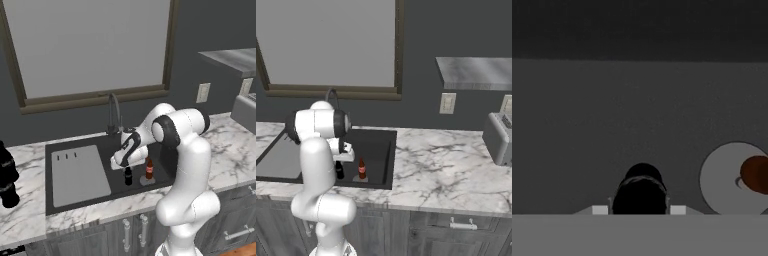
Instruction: Place the large bottle from the dining counter next to the other large bottle outside the sink, and place the small bottle from the dining counter next to the other small bottle inside the sink.
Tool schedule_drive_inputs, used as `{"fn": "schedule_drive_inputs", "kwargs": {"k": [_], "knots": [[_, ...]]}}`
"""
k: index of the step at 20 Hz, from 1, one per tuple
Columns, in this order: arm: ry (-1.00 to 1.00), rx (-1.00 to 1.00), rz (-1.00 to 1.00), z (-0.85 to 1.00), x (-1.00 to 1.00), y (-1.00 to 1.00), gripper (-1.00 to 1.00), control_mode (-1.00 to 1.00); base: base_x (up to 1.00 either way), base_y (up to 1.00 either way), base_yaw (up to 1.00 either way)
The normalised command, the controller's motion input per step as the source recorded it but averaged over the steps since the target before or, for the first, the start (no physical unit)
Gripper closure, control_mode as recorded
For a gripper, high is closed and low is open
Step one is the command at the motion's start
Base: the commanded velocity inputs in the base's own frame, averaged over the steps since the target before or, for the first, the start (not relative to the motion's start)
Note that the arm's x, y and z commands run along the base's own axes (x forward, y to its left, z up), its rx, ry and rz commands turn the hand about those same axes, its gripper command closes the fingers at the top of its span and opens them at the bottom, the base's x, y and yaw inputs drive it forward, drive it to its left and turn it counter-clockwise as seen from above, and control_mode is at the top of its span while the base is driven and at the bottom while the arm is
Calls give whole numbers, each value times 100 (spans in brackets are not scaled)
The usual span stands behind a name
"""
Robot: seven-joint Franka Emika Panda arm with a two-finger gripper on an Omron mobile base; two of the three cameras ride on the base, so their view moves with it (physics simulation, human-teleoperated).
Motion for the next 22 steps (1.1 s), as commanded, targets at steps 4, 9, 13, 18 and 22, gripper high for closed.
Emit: {"fn": "schedule_drive_inputs", "kwargs": {"k": [4, 9, 13, 18, 22], "knots": [[6, 0, -3, -25, 4, 0, 100, -100, 0, 0, 0], [3, 0, -1, -2, 0, 0, 100, -100, 0, 0, 0], [0, 0, 0, 0, 0, 0, 100, -100, 0, 0, 0], [1, 1, -2, -17, -11, -10, 100, -100, 0, 0, 0], [0, 2, 0, -34, -9, -13, 100, -100, 0, 0, 0]]}}
